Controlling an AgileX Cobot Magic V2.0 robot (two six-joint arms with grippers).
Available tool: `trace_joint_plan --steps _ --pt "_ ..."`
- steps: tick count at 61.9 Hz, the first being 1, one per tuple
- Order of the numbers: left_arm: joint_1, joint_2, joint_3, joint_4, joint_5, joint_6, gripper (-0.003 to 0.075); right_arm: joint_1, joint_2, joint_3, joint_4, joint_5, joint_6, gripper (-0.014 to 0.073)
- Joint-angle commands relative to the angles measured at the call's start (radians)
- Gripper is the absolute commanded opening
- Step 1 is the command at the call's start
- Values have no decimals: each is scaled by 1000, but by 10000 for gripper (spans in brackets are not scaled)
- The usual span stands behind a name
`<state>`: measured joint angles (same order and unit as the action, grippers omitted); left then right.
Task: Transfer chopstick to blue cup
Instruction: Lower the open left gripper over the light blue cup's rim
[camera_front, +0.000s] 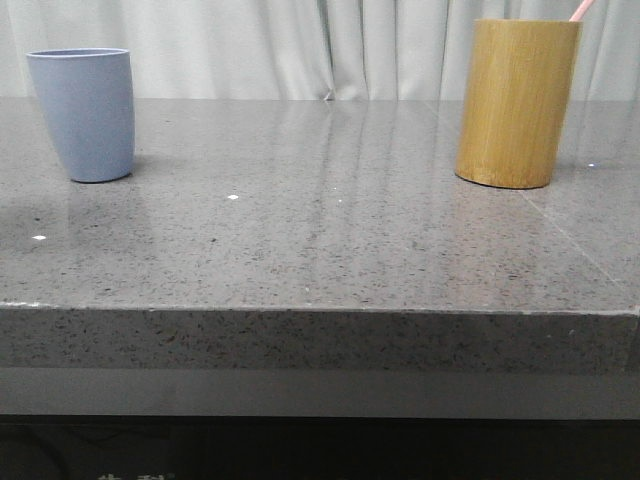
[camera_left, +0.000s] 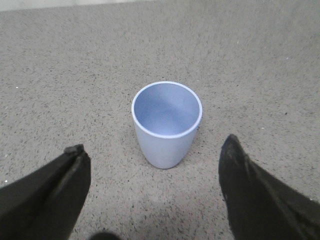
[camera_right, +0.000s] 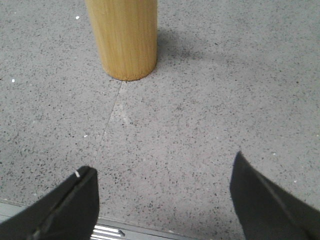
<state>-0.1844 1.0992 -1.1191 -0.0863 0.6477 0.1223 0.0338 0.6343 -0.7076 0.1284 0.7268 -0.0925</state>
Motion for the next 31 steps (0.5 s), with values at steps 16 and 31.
trace_joint_plan --steps 16,31 --pt "-9 329 -397 20 189 -3 534 2 8 -35 -7 -62 -13 559" --pt "-9 517 -588 92 343 -41 534 2 8 -35 -7 -63 -13 559"
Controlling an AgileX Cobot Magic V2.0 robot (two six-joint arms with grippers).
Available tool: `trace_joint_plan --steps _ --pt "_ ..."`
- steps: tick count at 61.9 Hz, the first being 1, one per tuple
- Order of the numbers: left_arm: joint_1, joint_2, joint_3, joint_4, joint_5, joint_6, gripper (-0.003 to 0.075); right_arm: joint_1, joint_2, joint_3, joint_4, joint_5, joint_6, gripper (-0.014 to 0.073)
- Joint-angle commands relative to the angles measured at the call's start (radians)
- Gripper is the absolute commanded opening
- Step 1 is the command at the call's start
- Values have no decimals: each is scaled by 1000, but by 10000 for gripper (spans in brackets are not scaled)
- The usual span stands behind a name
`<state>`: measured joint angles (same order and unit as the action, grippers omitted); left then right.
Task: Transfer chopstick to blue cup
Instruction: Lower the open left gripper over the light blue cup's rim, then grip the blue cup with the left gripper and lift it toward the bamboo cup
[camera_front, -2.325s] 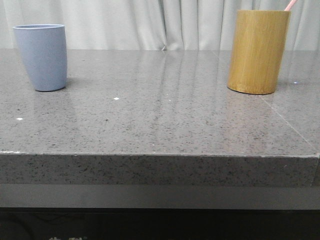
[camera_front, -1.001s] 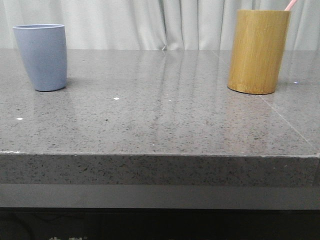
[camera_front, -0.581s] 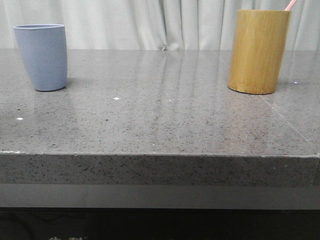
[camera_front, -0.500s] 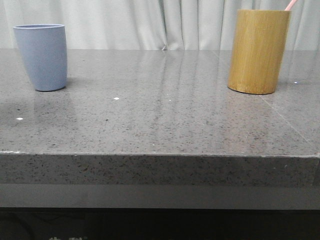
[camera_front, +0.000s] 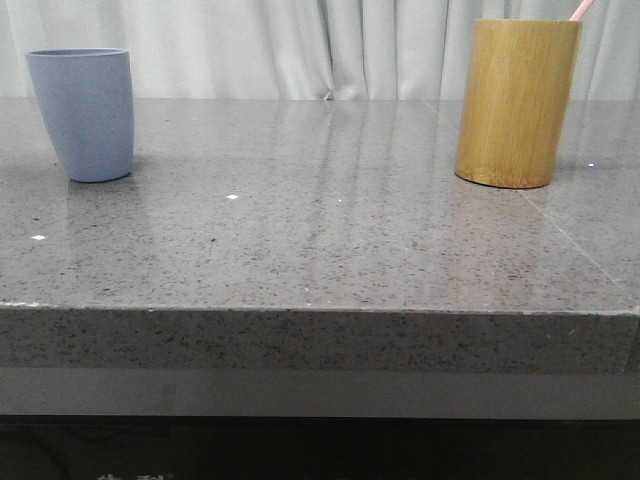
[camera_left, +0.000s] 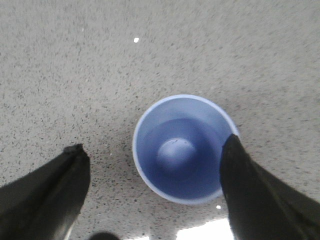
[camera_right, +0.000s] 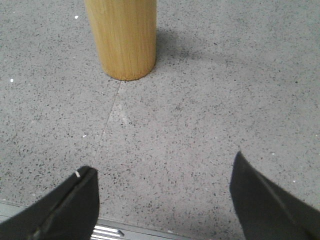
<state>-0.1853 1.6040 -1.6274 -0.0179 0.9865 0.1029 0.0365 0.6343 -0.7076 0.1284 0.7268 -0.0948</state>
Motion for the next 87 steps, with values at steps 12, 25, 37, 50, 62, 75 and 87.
trace_joint_plan --steps 12,25,37,50,62,75,87 --pt "-8 106 -133 28 35 -32 534 -1 8 -35 -7 -63 -11 559" --pt "-8 147 -133 54 28 -39 470 -1 8 -35 -7 -63 -11 559" --pt "-8 165 -133 53 21 -39 311 -1 8 -35 -7 -63 -11 559" --pt "-8 166 -133 53 21 -39 118 -1 8 -35 -7 -63 -11 559" --pt "-8 166 -133 39 24 -39 -15 -1 8 -35 -7 -63 -11 559" --pt "-29 166 -167 -39 43 -39 -19 -1 8 -35 -7 -64 -11 559" --pt "-142 169 -260 -41 68 -39 -19 -1 9 -35 -7 -64 -11 559"
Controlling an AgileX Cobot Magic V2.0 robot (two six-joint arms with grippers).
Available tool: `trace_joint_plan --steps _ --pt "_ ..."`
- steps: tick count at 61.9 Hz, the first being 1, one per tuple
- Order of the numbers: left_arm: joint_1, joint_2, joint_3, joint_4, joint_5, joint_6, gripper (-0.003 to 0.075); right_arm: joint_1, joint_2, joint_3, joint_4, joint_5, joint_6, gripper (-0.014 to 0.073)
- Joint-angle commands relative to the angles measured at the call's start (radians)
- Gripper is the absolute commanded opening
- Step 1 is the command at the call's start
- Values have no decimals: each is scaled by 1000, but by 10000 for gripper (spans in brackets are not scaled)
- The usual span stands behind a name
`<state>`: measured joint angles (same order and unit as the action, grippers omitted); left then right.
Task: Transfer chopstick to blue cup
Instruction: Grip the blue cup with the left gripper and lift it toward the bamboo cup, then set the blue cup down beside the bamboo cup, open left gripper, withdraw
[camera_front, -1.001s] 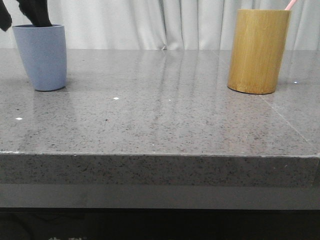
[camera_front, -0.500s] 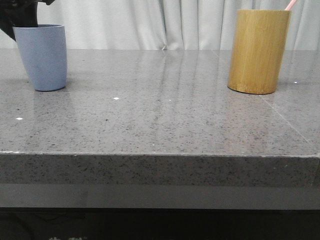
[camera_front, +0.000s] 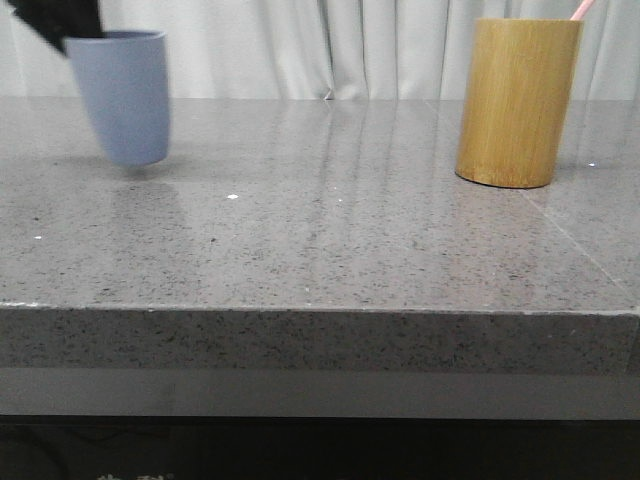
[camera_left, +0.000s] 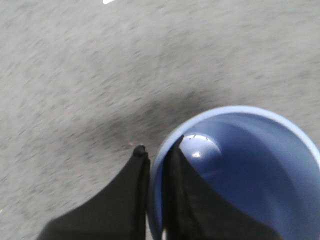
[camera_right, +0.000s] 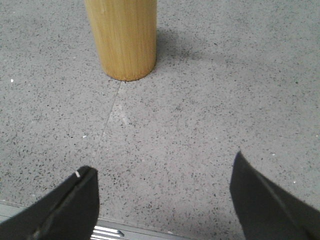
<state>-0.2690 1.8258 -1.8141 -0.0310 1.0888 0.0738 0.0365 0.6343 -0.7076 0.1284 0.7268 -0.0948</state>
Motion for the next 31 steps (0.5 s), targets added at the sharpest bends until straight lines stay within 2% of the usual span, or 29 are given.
trace_joint_plan --steps 1,15,31 --pt "-74 -48 -82 -28 -35 -10 -19 -1 9 -35 -7 -64 -11 559" --pt "-211 54 -258 -28 9 -10 -19 -1 11 -35 -7 -64 -11 559" --pt "-289 173 -414 -28 53 -10 -19 -1 11 -35 -7 -64 -11 559"
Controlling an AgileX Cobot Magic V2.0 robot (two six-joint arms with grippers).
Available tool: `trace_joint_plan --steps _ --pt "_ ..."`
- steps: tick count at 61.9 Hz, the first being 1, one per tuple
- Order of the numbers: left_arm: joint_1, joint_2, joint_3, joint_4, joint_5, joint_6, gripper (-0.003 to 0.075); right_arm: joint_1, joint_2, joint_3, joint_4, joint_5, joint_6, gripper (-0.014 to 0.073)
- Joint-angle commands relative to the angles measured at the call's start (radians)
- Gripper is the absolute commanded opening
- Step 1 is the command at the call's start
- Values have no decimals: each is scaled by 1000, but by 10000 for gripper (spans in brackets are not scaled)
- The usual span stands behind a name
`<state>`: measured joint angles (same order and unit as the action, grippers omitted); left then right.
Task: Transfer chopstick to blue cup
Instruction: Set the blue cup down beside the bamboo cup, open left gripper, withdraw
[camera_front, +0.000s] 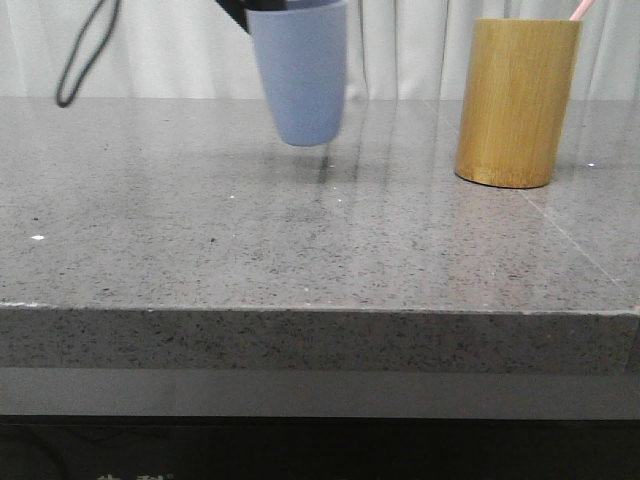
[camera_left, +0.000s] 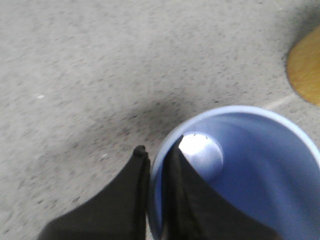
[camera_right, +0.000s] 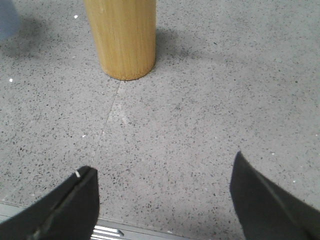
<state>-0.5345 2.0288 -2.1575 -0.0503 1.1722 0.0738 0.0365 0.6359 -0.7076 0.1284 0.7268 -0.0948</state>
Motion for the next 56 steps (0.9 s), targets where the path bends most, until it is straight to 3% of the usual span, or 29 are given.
trace_joint_plan --steps 1,36,43,52,56 --pt "-26 -24 -76 -9 -31 -10 -19 -1 10 -35 -7 -64 -11 559" --pt "-49 34 -104 -8 -1 -10 -3 -1 10 -35 -7 -62 -11 559" --pt "-49 34 -104 -8 0 -10 78 -1 10 -35 -7 -63 -11 559" --pt "-49 34 -104 -13 -4 -10 258 -1 10 -35 -7 -63 -11 559" --pt "-49 34 -104 -13 -4 -10 291 -1 10 -35 -3 -60 -11 559"
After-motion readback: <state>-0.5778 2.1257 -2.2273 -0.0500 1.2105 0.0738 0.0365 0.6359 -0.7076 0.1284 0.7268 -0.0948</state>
